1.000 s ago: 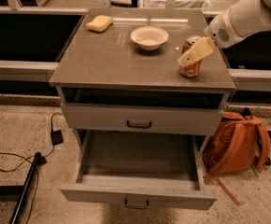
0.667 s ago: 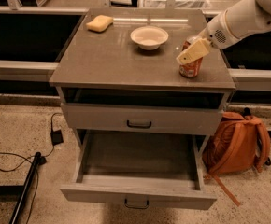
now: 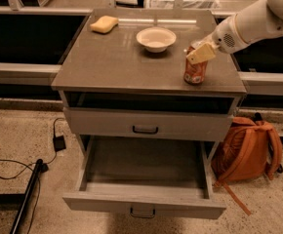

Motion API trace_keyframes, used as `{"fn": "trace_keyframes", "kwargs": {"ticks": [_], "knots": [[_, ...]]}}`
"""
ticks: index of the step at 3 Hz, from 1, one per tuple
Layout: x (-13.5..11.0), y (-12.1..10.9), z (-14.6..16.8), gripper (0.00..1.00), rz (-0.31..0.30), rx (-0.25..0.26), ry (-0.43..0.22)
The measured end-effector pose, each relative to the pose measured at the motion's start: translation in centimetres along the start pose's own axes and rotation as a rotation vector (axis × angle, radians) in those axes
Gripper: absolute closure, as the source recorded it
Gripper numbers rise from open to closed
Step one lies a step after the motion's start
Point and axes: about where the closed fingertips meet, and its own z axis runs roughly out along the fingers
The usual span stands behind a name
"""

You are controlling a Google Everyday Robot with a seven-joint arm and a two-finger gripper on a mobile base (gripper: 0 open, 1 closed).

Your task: Place coke can into middle drawer

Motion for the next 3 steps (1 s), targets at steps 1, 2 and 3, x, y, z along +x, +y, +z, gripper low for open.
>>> {"fn": "trace_keyframes", "kwargs": {"ticks": [1,2,3], "knots": [[-0.4,2.5,-2.4,1.00,-0.049,-0.031,-0.098],[-0.2,7.9,-5.9,1.00,-0.154,-0.081,-0.189],[-0.8,13.4,-8.2,1.00,-0.276,-0.132,-0.253]]}}
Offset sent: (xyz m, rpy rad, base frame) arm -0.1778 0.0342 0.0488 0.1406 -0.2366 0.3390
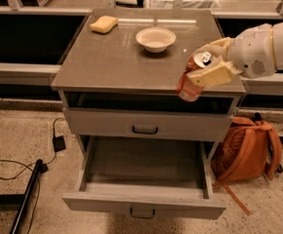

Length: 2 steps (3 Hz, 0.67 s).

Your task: Place coke can into middle drawer

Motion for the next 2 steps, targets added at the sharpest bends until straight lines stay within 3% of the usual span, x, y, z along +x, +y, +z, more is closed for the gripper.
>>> {"fn": "trace_keyframes", "kwargs": {"ticks": [1,2], "knots": [[-0.3,0.5,-0.1,1.00,-0.033,-0.005,-0.009],[1.9,1.1,2.2,1.00,-0.037,-0.017,-0.012]]}}
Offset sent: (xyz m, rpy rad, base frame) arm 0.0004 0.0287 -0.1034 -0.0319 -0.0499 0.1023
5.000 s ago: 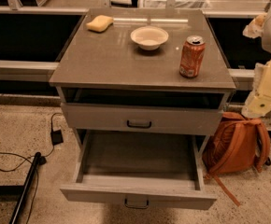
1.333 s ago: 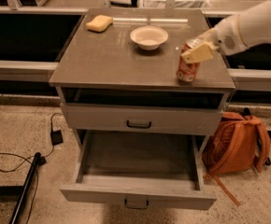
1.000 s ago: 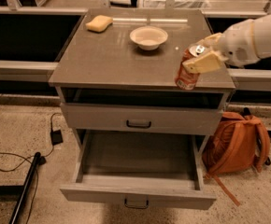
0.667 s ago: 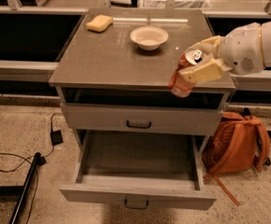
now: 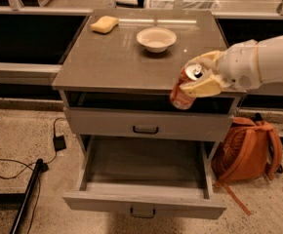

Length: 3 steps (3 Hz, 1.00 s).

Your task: Place coke can into middle drawer

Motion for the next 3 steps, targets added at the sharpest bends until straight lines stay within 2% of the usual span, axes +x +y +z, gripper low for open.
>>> {"fn": "trace_keyframes", "kwargs": {"ticks": [1,2,3], "knots": [[5.2,1.9,4.6,1.00,-0.030,-0.045,0.019],[9.8,2.8,6.9,1.00,-0.057,-0.067,0.033],[10.6,3.0,7.4,1.00,-0.064,-0.072,0.033]]}}
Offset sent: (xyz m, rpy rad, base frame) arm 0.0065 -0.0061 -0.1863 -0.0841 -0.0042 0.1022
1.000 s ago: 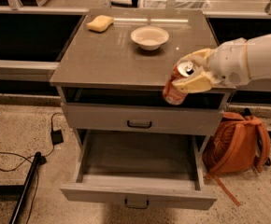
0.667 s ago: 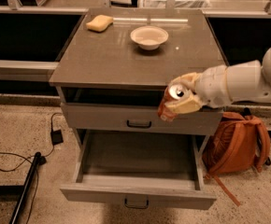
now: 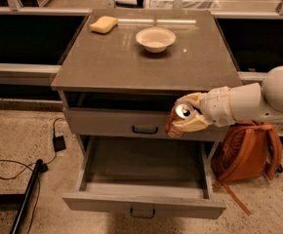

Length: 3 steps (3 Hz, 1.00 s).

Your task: Place coke can into middle drawer

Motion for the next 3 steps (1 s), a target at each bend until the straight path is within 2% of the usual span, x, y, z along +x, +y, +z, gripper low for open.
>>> {"fn": "trace_keyframes", "kwargs": {"ticks": [1,2,3], "knots": [[2.7,1.1,2.6,1.00,0.034,-0.026,0.011],[7.9,3.6,6.4,1.00,0.037,-0.035,0.035],[11.9,5.4,8.9,1.00,0.018,-0.039,0.059]]}}
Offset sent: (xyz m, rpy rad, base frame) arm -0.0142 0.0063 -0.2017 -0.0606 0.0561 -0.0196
